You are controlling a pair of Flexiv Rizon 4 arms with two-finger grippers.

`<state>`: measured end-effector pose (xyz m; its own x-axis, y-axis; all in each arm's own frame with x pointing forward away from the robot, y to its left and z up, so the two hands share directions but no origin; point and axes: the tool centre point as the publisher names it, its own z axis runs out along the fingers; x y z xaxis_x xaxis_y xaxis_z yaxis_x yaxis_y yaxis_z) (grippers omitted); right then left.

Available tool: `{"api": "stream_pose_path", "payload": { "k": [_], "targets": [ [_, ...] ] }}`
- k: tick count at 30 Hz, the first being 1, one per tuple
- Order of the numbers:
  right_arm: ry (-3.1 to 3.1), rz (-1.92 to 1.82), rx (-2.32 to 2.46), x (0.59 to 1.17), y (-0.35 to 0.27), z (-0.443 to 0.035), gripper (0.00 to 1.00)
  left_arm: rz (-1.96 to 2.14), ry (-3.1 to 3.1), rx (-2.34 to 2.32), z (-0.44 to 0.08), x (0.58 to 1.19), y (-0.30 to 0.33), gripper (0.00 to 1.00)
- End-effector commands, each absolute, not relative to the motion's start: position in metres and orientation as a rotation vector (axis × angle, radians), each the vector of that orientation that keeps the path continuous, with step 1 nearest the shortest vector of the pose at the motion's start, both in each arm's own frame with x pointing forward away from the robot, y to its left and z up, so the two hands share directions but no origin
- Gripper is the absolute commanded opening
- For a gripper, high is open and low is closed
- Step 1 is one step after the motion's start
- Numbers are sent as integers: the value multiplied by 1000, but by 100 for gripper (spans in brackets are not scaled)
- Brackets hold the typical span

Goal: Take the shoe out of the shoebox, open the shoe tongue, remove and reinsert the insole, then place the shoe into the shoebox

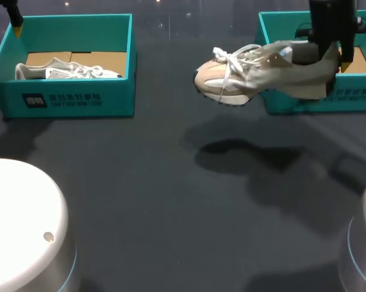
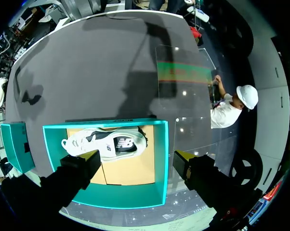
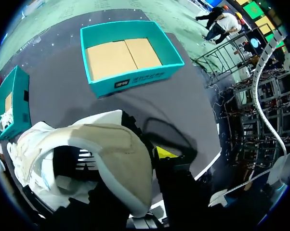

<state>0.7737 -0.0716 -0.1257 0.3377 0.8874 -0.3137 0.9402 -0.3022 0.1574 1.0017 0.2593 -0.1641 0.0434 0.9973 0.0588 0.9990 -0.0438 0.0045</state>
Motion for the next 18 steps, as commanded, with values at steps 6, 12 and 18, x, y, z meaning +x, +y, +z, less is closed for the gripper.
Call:
{"api": "stream_pose_path", "payload": {
  "k": [6, 12, 18],
  "targets": [
    [1638, -181, 2273, 760, -74, -131, 0, -73, -2145, -2243, -164, 1001, 260, 100],
    [1638, -181, 2273, 760, -74, -131, 0, -73, -2145, -2243, -164, 1001, 260, 100],
    [1657, -210, 2226, 747, -65, -141, 0, -73, -2145, -2243, -164, 1001, 260, 100]
  ]
}}
